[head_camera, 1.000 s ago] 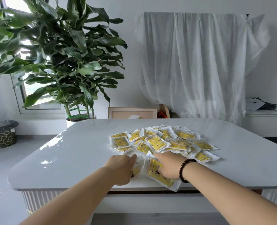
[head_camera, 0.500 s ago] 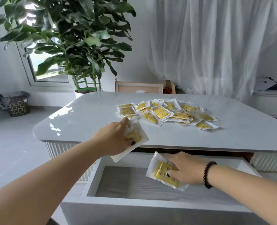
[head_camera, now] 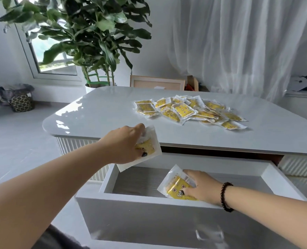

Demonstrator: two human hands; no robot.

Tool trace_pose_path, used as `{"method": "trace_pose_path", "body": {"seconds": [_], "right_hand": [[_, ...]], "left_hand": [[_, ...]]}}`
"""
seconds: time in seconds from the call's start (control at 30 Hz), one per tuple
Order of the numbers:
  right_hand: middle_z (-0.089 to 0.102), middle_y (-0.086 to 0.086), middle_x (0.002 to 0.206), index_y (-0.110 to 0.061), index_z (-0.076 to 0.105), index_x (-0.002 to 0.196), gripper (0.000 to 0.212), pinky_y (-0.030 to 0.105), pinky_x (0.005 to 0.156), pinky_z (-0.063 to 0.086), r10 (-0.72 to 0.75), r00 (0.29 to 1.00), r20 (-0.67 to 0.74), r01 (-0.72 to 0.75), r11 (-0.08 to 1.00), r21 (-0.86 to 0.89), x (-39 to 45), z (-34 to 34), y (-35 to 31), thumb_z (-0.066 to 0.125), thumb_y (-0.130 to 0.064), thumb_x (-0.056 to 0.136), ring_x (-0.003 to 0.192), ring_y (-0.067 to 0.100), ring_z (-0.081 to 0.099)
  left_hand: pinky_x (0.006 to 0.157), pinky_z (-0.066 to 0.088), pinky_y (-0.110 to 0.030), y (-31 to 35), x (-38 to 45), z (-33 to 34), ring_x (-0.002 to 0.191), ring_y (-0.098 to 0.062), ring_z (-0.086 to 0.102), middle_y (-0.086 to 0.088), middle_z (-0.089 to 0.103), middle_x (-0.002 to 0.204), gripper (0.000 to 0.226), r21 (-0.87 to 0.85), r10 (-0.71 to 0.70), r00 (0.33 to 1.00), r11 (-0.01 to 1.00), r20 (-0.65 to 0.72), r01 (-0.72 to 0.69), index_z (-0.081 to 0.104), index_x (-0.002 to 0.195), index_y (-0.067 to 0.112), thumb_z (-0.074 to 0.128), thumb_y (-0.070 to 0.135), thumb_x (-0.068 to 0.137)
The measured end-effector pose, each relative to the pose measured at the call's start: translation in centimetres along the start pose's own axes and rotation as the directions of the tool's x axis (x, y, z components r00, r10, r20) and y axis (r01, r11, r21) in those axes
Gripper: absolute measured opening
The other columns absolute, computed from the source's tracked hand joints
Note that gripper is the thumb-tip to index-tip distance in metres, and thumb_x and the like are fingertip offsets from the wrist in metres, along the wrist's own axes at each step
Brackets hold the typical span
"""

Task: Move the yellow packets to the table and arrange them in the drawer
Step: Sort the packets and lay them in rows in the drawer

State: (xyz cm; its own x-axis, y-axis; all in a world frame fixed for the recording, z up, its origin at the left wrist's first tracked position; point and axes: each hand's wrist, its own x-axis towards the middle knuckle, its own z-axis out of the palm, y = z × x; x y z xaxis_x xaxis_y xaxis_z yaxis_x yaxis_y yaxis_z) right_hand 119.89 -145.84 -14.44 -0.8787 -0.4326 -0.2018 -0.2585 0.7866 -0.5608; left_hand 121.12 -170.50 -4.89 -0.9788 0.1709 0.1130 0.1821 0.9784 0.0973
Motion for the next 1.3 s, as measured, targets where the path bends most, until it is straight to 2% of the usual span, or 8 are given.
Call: {"method": "trace_pose_path", "body": {"seconds": [0.13,0.3,0.47,0.77,1.03,1.13,1.23,1.3], "right_hand": [[0.066,-0.014,0.101,-0.033,0.056,0.104,0.019,0.015,0.07,0.052,0.032,0.999,-0.039,-0.031,0.999,0.038,0.9,0.2,-0.9,0.059,-0.021,0.089,0.087,0.0,0.063],[0.07,0.003,0.089,-0.014,0.059,0.082,0.006,0.029,0.072,0.055,0.172,0.985,-0.025,-0.168,0.979,0.111,6.7,3.3,-3.7,0.064,-0.017,0.082,0.079,0.018,0.066],[0.06,0.01,0.123,-0.002,0.048,0.133,0.063,0.027,0.088,0.05,0.381,0.923,0.056,-0.384,0.901,0.201,13.8,6.9,-6.6,0.07,-0.028,0.08,0.104,0.02,0.06],[0.026,0.009,0.155,-0.005,0.029,0.146,0.043,0.034,0.11,0.029,0.417,0.904,0.096,-0.41,0.908,-0.085,18.7,9.0,-11.0,0.026,-0.02,0.106,0.139,0.026,0.031],[0.033,0.011,0.151,-0.003,0.037,0.143,0.045,0.031,0.102,0.038,0.335,0.936,0.106,-0.303,0.922,-0.239,20.3,11.9,-9.3,0.029,0.005,0.099,0.133,0.031,0.038],[0.043,0.014,0.145,-0.002,0.044,0.138,0.042,0.023,0.089,0.044,0.397,0.906,0.145,-0.407,0.912,0.048,19.7,10.7,-9.9,0.045,-0.01,0.096,0.131,0.029,0.043],[0.047,0.016,0.14,0.001,0.045,0.136,0.049,0.028,0.095,0.04,0.312,0.923,0.223,-0.307,0.95,-0.057,18.0,8.9,-10.3,0.054,-0.021,0.093,0.129,0.028,0.045],[0.053,0.017,0.124,0.0,0.036,0.142,0.059,0.029,0.081,0.046,0.335,0.896,0.292,-0.328,0.942,-0.075,17.4,8.3,-9.9,0.057,-0.026,0.093,0.113,0.028,0.055]], "left_hand": [[0.064,0.04,-0.03,-1.6,0.8,-0.4,0.082,-0.025,0.051,0.0,0.05,0.099,0.047,-0.031,-0.011,1.0,0.999,0.011,0.012,0.037,0.123,0.025,0.062,0.035,0.085],[0.072,0.049,-0.033,-3.8,2.7,-0.9,0.088,-0.026,0.053,-0.003,0.051,0.106,0.055,-0.155,-0.073,0.997,0.985,0.012,0.074,0.039,0.13,0.022,0.066,0.032,0.083],[0.073,0.049,-0.035,-6.5,4.1,0.3,0.09,-0.029,0.054,-0.008,0.052,0.108,0.038,-0.284,-0.196,0.979,0.937,0.053,0.203,0.039,0.115,0.013,0.062,0.027,0.088],[0.059,0.043,-0.029,-9.6,3.8,0.1,0.088,-0.025,0.053,-0.007,0.051,0.104,0.016,-0.467,-0.288,0.955,0.836,0.072,0.287,0.039,0.107,0.013,0.048,0.02,0.096],[0.06,0.04,-0.028,-11.3,2.2,-0.8,0.091,-0.025,0.054,-0.006,0.054,0.107,0.02,-0.496,-0.38,0.924,0.795,0.043,0.35,0.044,0.111,0.015,0.054,0.02,0.094],[0.068,0.044,-0.031,-10.9,2.4,-0.7,0.094,-0.026,0.055,-0.007,0.056,0.109,0.023,-0.492,-0.365,0.93,0.801,0.049,0.341,0.045,0.114,0.014,0.054,0.02,0.093],[0.069,0.046,-0.031,-10.2,2.6,-0.8,0.093,-0.026,0.056,-0.007,0.056,0.109,0.023,-0.485,-0.33,0.942,0.816,0.056,0.315,0.045,0.114,0.015,0.054,0.021,0.094],[0.064,0.046,-0.029,-9.7,2.6,-0.9,0.089,-0.024,0.057,-0.006,0.058,0.107,0.021,-0.47,-0.297,0.954,0.836,0.049,0.284,0.046,0.111,0.014,0.055,0.022,0.094]]}}
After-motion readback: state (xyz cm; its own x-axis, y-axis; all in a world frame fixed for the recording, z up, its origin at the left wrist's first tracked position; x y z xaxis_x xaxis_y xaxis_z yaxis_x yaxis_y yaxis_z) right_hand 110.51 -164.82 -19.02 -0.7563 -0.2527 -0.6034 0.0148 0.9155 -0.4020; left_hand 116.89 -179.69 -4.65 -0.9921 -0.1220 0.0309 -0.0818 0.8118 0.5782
